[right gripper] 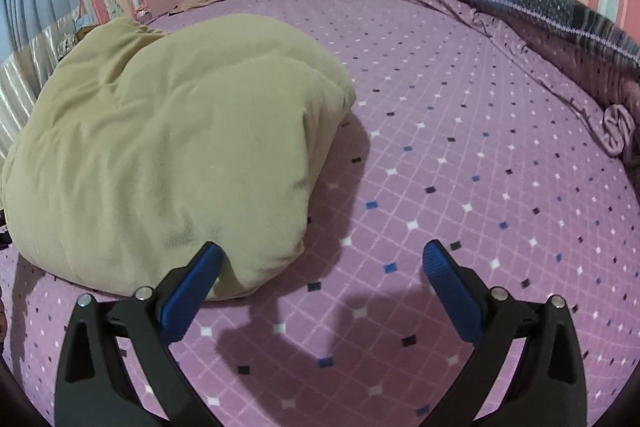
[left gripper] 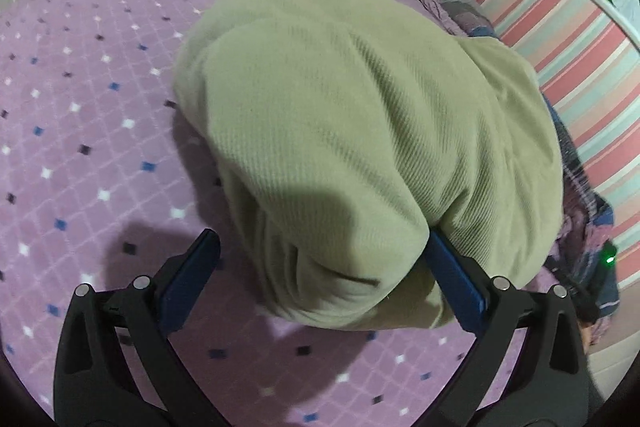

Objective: Fold large clothes
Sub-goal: 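Grasp the edge of the khaki jacket bundle with both tools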

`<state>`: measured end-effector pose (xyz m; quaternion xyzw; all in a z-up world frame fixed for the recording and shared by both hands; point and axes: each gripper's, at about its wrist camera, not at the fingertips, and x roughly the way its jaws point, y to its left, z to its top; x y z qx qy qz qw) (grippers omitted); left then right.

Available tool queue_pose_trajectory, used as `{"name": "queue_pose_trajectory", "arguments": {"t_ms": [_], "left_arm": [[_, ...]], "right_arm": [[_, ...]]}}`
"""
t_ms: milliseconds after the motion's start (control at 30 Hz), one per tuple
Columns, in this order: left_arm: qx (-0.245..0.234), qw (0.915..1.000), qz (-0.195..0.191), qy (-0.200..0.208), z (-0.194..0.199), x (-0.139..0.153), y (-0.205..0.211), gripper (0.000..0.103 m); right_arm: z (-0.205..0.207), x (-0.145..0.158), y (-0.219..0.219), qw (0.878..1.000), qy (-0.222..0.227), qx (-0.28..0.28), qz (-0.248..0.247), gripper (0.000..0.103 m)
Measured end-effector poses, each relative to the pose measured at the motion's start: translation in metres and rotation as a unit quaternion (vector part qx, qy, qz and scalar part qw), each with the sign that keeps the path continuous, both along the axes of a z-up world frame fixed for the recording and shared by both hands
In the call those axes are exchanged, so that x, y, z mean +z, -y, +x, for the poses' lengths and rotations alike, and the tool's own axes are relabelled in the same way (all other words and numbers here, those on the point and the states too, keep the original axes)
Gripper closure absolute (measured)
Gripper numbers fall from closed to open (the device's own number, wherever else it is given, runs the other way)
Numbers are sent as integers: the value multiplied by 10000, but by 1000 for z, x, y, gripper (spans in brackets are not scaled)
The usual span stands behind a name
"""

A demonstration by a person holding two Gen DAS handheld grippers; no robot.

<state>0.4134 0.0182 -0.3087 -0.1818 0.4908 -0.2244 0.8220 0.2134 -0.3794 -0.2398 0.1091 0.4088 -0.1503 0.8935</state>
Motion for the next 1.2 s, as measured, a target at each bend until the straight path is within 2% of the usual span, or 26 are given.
{"name": "queue_pose_trajectory", "arguments": {"t_ms": [67, 133, 167, 233, 333, 433, 500, 700, 833, 1000, 1033, 1100, 1200], "left_arm": [[-38, 9999, -111, -59, 2, 0, 6, 3], [-150, 9998, -103, -12, 3, 1, 12, 14], [-187, 9998, -71, -2, 4, 1, 14, 15], [-330, 9993, 144, 80, 1, 6, 22, 24], [-541, 9966, 582, 222, -3, 14, 33, 30], [-646, 9925, 990, 317, -6, 18, 44, 33], [-650, 9909, 1128, 336, -5, 20, 46, 33], [-574, 9896, 1274, 330, -5, 23, 51, 33], [-572, 9888, 1343, 326, -5, 25, 58, 33], [-569, 9872, 1449, 346, -1, 29, 68, 32], [-575, 9864, 1493, 367, -1, 29, 70, 32], [-582, 9850, 1576, 401, -2, 29, 74, 32], [-538, 9835, 1684, 395, 0, 31, 79, 33]], "right_arm": [[0, -2, -1, 10000, 4, 4, 22, 2], [1, -3, 1, 10000, 3, 28, 70, 2], [2, -4, 2, 9999, -1, 50, 100, 2], [2, -5, 5, 9998, -5, 93, 153, 2], [2, -5, 8, 9997, 1, 129, 223, 2], [-1, -1, 10, 9995, 145, 111, 257, 2], [0, 1, 12, 9990, 232, 134, 361, 2], [29, -9, 21, 9942, 255, 337, 984, 2], [43, -28, 32, 9842, 295, 357, 1711, 2], [55, -43, 31, 9745, 299, 415, 2187, 2], [58, -43, 28, 9751, 290, 457, 2150, 4], [66, -40, 17, 9776, 247, 622, 1997, 18], [81, -34, 1, 9840, 13, 766, 1608, 27]]}}
